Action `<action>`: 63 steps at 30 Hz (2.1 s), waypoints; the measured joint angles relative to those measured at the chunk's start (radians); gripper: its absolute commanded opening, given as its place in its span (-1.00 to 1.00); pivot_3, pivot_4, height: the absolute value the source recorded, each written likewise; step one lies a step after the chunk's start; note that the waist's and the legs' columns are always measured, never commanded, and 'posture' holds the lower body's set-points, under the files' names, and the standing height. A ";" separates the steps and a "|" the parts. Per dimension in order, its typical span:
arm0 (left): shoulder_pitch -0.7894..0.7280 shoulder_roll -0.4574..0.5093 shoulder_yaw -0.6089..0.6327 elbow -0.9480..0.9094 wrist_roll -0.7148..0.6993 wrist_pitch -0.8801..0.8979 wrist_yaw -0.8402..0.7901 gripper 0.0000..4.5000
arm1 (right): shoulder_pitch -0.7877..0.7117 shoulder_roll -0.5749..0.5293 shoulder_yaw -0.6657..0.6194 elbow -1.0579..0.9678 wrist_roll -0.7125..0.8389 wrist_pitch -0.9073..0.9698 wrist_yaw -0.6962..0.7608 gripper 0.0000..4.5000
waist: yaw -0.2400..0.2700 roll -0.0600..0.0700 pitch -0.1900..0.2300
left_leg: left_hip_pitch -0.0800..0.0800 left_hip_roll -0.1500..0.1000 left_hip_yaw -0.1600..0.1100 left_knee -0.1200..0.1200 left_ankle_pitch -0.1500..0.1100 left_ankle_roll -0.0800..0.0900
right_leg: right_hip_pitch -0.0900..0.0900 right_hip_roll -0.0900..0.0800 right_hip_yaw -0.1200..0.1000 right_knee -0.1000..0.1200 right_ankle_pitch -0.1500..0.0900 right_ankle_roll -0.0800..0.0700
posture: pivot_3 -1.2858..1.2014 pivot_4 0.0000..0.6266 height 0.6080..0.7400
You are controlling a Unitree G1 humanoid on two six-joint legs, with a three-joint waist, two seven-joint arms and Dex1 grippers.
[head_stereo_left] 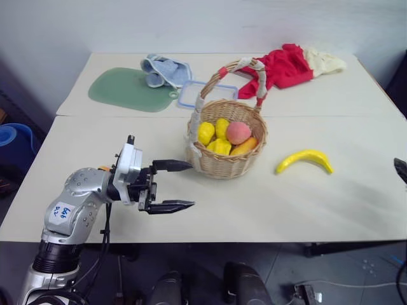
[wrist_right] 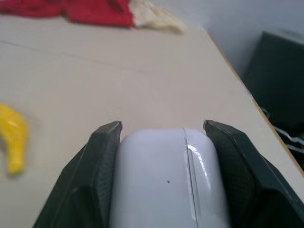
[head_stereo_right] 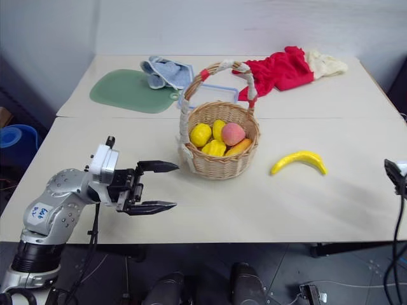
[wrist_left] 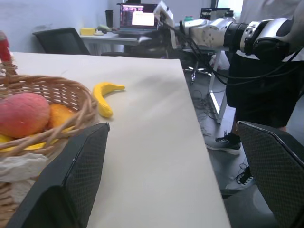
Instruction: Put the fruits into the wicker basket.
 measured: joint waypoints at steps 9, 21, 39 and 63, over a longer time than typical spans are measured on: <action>-0.023 -0.001 0.010 0.033 0.021 -0.033 0.013 1.00 | -0.133 0.007 0.079 0.297 -0.055 -0.028 -0.019 0.78 | 0.005 0.002 0.001 | -0.003 0.001 -0.002 0.003 0.000 0.000 | 0.000 -0.001 0.003 -0.001 0.000 0.000 | 0.03 -0.52 1.00; 0.155 0.204 0.386 0.137 0.016 0.013 0.132 1.00 | 0.119 0.095 0.076 -0.411 0.145 -0.221 0.274 0.99 | -0.012 0.006 0.001 | 0.002 0.011 -0.001 0.002 -0.004 -0.007 | 0.000 0.003 0.008 0.002 0.000 -0.001 | 0.03 -0.52 1.00; 0.434 0.395 0.687 0.807 0.199 -0.205 0.174 1.00 | 0.344 0.353 0.527 -1.107 0.143 -0.225 0.350 0.99 | 0.010 -0.011 -0.004 | 0.000 0.011 -0.003 0.005 -0.020 -0.013 | -0.005 -0.007 -0.004 0.008 -0.002 -0.003 | 0.03 -0.52 1.00; -0.289 0.385 -0.155 0.905 0.667 -0.735 -0.268 0.72 | 0.423 0.406 0.637 -1.103 0.033 -0.242 0.259 1.00 | 0.004 -0.007 -0.002 | -0.002 0.011 0.025 0.007 -0.016 -0.003 | -0.018 0.008 -0.002 0.013 -0.002 -0.004 | 0.03 -0.52 1.00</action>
